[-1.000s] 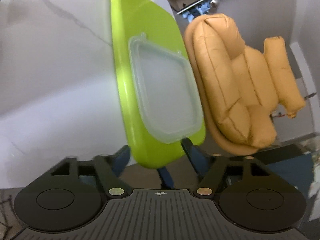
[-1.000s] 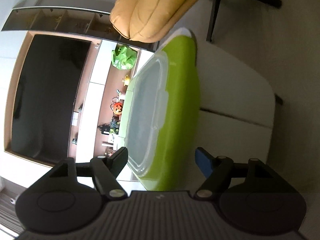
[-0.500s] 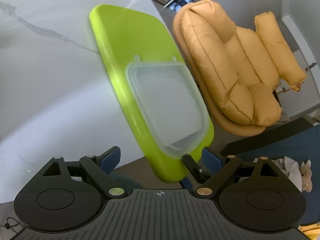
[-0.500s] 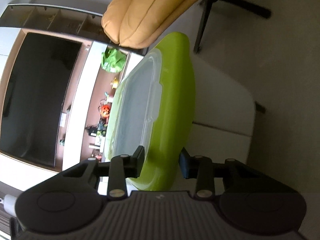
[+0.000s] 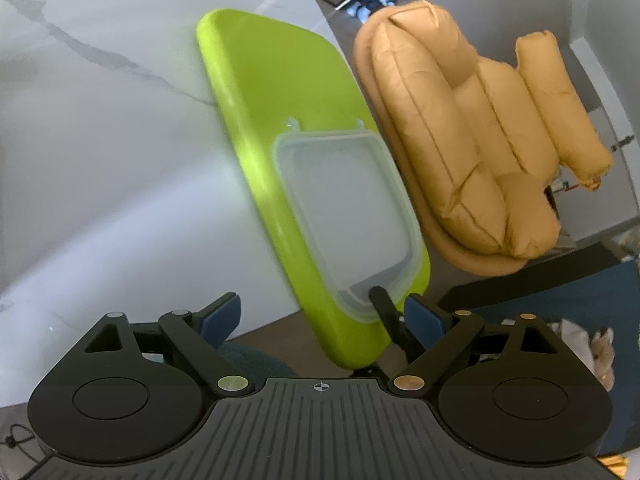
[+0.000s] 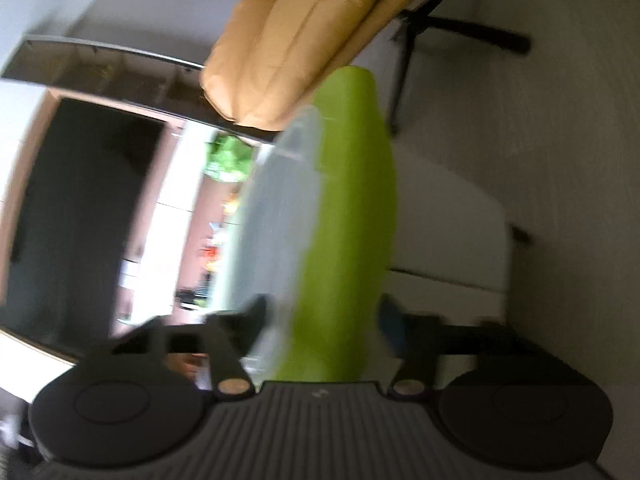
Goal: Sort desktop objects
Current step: 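Grasp the rim of the lime-green lid with the left tool while the right tool grips its opposite rim, then lift the lid off the table and flip it over with both tools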
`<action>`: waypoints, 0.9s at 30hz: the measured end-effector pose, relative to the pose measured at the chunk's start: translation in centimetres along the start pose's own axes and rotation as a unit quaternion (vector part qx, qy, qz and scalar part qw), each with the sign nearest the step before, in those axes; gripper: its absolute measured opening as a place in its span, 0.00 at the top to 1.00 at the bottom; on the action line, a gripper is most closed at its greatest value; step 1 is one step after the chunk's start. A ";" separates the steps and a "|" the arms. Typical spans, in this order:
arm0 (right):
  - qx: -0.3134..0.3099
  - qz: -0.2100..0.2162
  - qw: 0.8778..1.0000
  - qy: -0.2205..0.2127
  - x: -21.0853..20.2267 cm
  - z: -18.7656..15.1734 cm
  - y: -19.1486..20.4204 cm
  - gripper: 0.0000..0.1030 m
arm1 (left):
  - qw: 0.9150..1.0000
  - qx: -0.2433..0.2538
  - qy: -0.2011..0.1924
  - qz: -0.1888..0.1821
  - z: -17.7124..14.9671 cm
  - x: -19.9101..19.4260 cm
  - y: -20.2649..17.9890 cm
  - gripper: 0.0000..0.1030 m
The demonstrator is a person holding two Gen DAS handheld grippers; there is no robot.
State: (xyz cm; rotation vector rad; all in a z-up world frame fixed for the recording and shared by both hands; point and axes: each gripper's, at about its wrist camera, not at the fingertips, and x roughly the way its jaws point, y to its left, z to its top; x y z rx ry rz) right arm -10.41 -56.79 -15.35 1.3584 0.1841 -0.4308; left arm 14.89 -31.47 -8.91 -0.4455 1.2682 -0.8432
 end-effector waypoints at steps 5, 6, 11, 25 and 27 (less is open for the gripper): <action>0.015 0.022 0.999 0.024 -2.4 2.5 1.7 0.60 | 0.996 -0.053 0.034 -0.058 1.1 0.8 1.4 0.06; 0.024 0.031 0.998 0.041 -3.1 3.2 1.7 0.62 | 0.995 -0.061 0.041 -0.066 1.3 1.1 1.6 0.04; 0.065 0.051 0.992 0.099 -6.6 5.5 0.4 0.66 | 0.994 -0.072 0.048 -0.072 1.7 3.6 1.1 0.00; 0.124 0.073 0.981 0.133 -7.6 7.1 -5.2 0.66 | 0.991 -0.108 0.065 -0.053 1.9 8.6 0.6 0.49; 0.110 0.055 0.985 0.117 -7.7 7.0 -5.3 0.62 | 0.986 -0.137 0.076 -0.058 1.6 9.0 1.1 0.49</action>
